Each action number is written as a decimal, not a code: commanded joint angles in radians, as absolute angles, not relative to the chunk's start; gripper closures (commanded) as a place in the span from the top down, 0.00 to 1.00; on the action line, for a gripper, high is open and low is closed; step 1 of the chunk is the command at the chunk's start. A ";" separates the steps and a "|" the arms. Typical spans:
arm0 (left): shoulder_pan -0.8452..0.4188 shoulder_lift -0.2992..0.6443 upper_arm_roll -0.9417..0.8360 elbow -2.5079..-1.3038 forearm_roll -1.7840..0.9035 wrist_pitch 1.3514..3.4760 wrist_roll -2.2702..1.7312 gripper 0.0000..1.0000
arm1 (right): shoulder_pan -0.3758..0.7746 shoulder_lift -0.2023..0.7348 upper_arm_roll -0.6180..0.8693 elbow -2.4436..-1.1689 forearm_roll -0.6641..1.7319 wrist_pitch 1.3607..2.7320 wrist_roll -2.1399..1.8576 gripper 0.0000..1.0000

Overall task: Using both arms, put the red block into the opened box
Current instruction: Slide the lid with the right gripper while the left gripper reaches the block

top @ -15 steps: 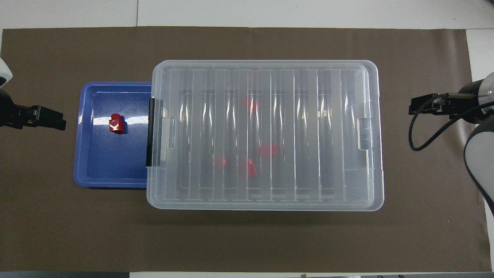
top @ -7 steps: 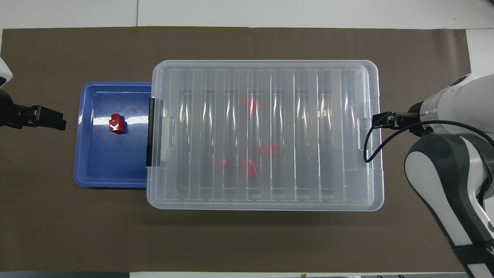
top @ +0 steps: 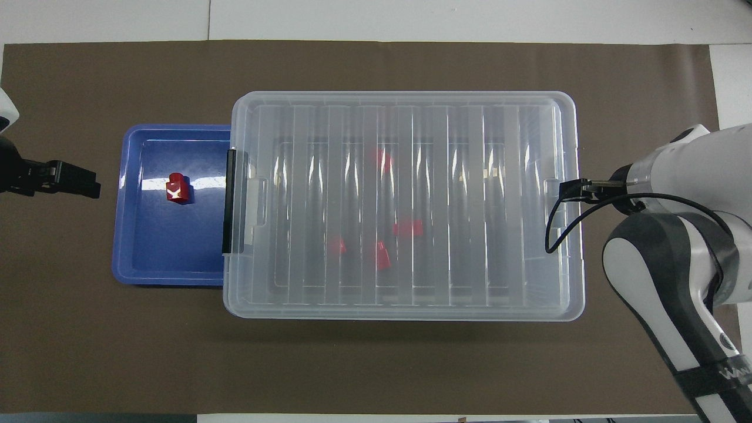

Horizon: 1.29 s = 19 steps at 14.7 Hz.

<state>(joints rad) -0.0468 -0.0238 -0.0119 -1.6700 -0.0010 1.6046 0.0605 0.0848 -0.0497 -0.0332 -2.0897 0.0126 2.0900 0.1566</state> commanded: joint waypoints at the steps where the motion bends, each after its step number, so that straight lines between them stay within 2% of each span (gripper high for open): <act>1: -0.041 -0.046 -0.015 -1.697 0.018 1.620 0.064 1.00 | 0.051 -0.061 -0.032 -2.111 0.021 2.108 0.088 1.00; 9: -0.068 -0.049 -0.025 -1.715 0.017 1.656 0.044 1.00 | -0.087 -0.055 -0.032 -2.105 0.018 2.109 -0.109 1.00; 15: -0.061 -0.071 -0.017 -1.920 0.017 1.923 0.048 1.00 | -0.187 -0.049 -0.032 -2.091 0.006 2.105 -0.251 1.00; 19: -0.055 -0.016 -0.017 -2.019 0.017 2.086 0.045 1.00 | -0.250 -0.041 -0.032 -2.077 0.006 2.105 -0.357 1.00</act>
<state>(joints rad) -0.0582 -0.0207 -0.0176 -1.9552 -0.0009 2.0031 0.0529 -0.2148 -0.0506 -0.0401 -2.0850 0.0121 2.0933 -0.3069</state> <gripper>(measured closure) 0.000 0.000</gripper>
